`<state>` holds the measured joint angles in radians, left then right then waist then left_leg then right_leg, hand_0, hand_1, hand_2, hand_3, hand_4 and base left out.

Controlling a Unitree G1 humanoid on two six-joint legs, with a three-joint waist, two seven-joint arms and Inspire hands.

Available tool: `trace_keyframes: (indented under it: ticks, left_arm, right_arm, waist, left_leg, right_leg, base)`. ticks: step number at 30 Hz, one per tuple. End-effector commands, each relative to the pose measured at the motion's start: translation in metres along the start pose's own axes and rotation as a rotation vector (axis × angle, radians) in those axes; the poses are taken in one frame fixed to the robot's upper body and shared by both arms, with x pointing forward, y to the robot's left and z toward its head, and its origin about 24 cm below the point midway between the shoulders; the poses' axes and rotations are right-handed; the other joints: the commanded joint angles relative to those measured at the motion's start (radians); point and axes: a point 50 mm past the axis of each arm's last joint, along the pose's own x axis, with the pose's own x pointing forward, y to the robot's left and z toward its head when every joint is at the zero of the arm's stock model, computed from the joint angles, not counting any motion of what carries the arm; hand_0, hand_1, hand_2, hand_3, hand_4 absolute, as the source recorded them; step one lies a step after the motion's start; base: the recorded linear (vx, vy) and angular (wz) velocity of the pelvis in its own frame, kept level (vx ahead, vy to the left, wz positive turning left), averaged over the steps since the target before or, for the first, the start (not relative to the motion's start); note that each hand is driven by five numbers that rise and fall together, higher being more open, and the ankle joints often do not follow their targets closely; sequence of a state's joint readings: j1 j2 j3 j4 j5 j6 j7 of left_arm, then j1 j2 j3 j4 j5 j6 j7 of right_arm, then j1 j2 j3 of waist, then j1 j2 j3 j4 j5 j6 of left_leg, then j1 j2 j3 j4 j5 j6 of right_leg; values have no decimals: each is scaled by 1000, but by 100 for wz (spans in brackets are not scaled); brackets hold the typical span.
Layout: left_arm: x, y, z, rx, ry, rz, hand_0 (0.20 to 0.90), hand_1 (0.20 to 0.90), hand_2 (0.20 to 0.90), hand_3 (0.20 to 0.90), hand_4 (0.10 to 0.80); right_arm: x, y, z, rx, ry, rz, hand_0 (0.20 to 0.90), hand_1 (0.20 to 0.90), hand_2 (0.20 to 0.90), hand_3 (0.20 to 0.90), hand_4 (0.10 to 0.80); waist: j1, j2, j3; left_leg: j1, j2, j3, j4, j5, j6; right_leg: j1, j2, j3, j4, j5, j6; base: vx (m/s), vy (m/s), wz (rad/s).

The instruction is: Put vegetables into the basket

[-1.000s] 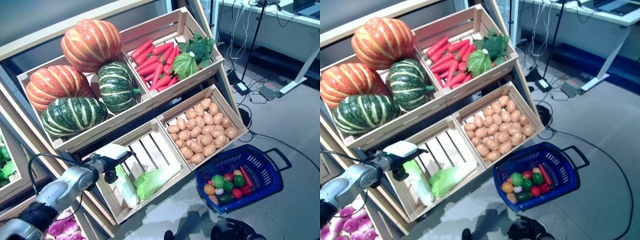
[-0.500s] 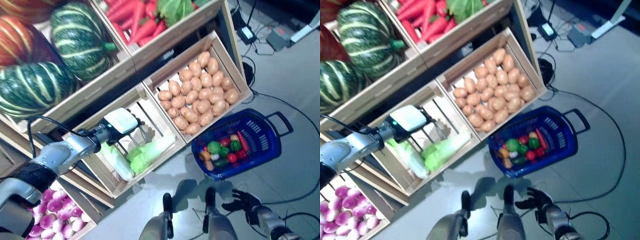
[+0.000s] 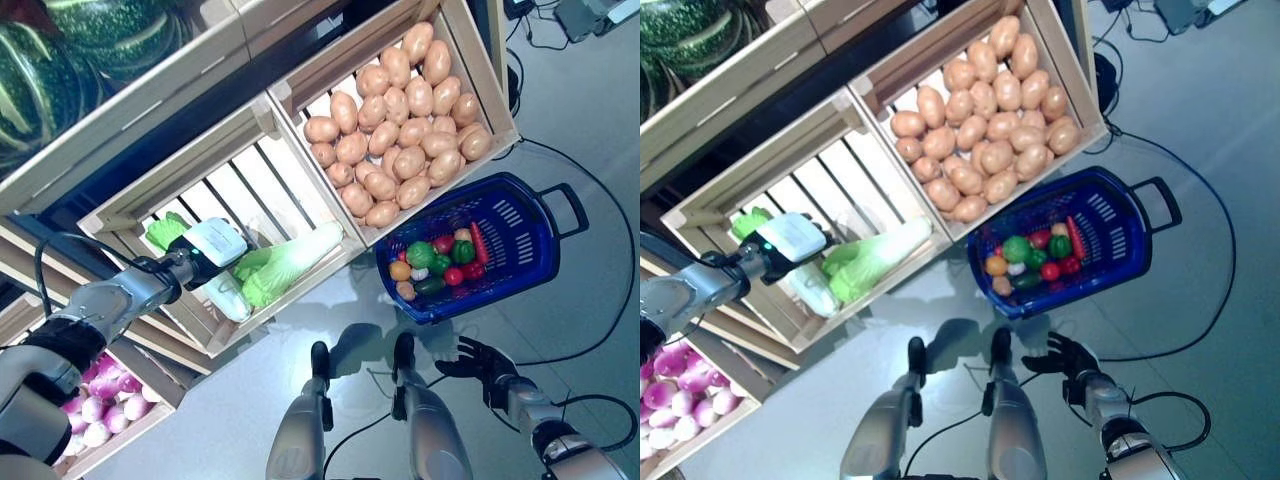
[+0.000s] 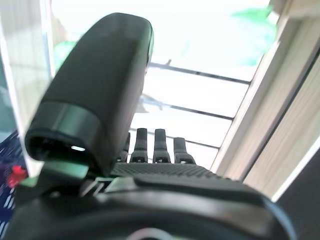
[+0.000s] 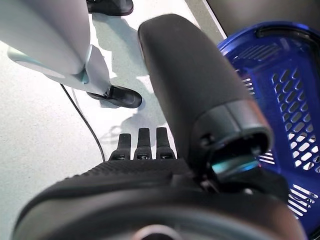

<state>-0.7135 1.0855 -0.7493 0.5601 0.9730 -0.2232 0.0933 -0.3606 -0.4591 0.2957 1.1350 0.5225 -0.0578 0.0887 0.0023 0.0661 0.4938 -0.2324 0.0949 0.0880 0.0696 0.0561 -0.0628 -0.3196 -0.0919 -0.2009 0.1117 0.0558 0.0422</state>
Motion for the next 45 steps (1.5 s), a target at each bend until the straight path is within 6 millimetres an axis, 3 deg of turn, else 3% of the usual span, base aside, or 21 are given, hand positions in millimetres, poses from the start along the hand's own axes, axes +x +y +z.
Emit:
trace_keyframes:
  ticks: [1,5,10,15,19,23,30,37,45]
  left_arm:
    - [-22,28,-74,-233,424,193,900,900,900,900,800]
    - [-33,-2,-80,-578,658,401,900,900,900,900,800]
    - [-34,-31,-54,-931,858,670,900,900,900,900,800]
    - [-29,-20,-43,-1077,905,852,900,900,900,900,800]
    - [-22,-4,-31,-1365,914,1041,900,900,900,900,800]
    - [-16,11,-21,-1511,857,1148,900,900,900,900,800]
    - [-8,38,-18,-1647,734,1237,900,900,900,900,800]
    - [0,52,-21,-2013,646,1315,900,900,900,900,800]
    - [8,74,-21,-2260,614,1391,900,900,900,900,800]
  right_arm:
    - [-3,-12,5,35,-56,-45,900,900,900,900,800]
    - [-1,-3,9,61,-74,-41,900,900,900,900,800]
    - [1,21,12,85,-90,-24,900,900,900,900,800]
    - [0,36,7,92,-86,-4,900,900,900,900,800]
    - [-1,45,-1,96,-73,17,900,900,900,900,800]
    - [-1,52,-5,114,-69,34,900,900,900,900,800]
    - [0,62,-1,109,-66,64,900,900,900,900,800]
    - [1,69,3,99,-73,90,900,900,900,900,800]
    - [3,77,12,95,-86,109,900,900,900,900,800]
  waist:
    - [7,-24,-13]
    - [24,-34,-2]
    - [36,-60,7]
    - [37,-79,0]
    - [39,-100,-2]
    - [46,-119,-1]
    - [43,-137,2]
    - [31,-150,9]
    - [18,-160,22]
  left_leg:
    - [-159,12,-36,178,30,-62]
    - [-162,7,-42,188,22,-58]
    - [-162,-2,-51,186,19,-53]
    - [-145,-6,-49,166,14,-50]
    - [-128,-7,-47,149,6,-47]
    - [-123,-8,-53,140,4,-46]
    - [-121,-3,-53,137,3,-44]
    - [-131,2,-49,143,2,-42]
    - [-151,9,-45,147,6,-43]
  right_leg:
    - [53,-35,-6,84,-111,11]
    - [53,-33,-5,94,-119,9]
    - [65,-21,-5,85,-120,3]
    - [87,-17,-10,62,-116,2]
    - [109,-14,-21,40,-112,4]
    - [120,-7,-30,29,-109,2]
    - [118,6,-29,33,-111,-1]
    - [103,13,-23,43,-111,-2]
    - [88,20,-19,43,-110,-5]
  base:
    - [0,0,0]
    - [0,-17,1]
    - [-19,-43,1]
    - [8,-21,5]
    - [12,-33,3]
    - [11,-80,10]
    - [2,-31,3]
    - [0,-3,0]
    - [4,-2,0]
